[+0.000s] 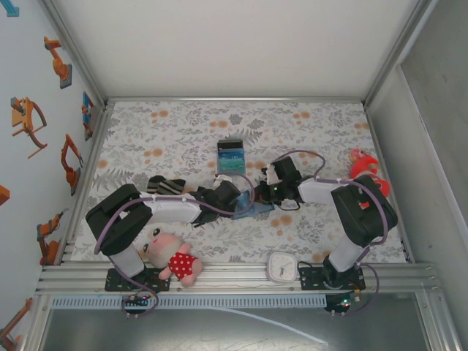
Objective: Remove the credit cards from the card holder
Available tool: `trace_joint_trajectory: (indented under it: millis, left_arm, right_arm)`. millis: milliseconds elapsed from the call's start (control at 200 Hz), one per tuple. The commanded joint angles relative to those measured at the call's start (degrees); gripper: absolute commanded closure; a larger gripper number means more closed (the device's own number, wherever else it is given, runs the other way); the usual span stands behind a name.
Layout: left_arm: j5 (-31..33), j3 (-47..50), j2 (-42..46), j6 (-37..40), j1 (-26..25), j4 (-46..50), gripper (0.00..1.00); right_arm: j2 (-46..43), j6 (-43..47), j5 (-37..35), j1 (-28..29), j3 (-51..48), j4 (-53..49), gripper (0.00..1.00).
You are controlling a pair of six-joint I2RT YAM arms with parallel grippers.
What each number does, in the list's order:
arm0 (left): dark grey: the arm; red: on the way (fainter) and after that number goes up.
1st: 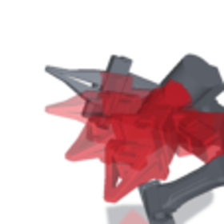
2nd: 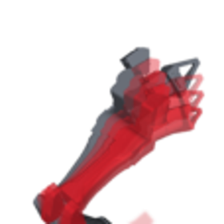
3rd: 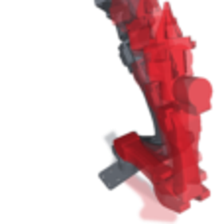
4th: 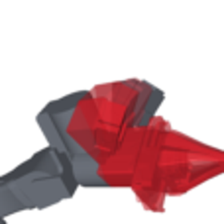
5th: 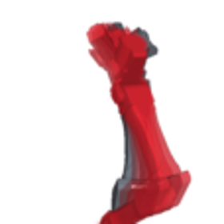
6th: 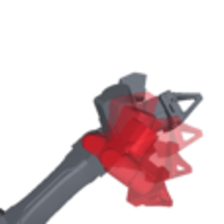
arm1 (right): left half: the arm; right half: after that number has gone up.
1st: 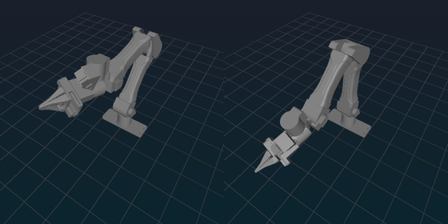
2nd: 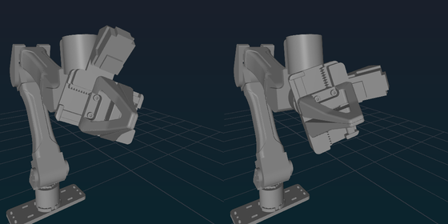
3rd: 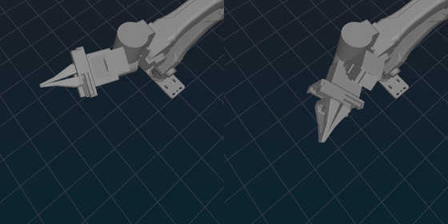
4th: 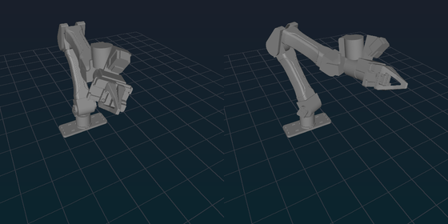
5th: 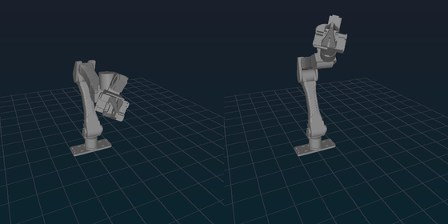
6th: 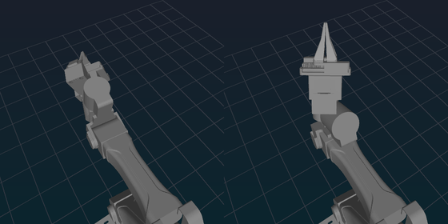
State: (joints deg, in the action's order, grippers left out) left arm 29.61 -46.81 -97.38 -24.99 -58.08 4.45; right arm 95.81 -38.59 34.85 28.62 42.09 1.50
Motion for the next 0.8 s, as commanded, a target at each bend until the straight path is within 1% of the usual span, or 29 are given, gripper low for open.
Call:
trace_joint_trajectory:
  millis: [0, 351, 626, 796]
  left_arm:
    - [0.4, 0.0, -1.2, 0.2, 0.4, 2.6, 0.08]
    - [0.4, -0.3, 0.7, 2.3, 0.4, 1.0, 0.08]
    - [-1.1, -3.2, 2.9, 5.1, 0.4, -1.4, 0.06]
    - [-2.8, -5.3, 0.6, 5.7, 0.3, -3.3, 0.04]
  right_arm:
    - [-1.5, 2.8, -3.1, -0.5, 1.3, -4.4, 1.0]
    - [-2.5, 4.8, -6.7, -0.6, 2.8, -8.1, 1.0]
    - [-1.9, 4.1, -5.8, -0.6, 3.2, -7.1, 1.0]
    - [-1.4, 3.2, -4.6, -0.6, 3.1, -5.6, 1.0]
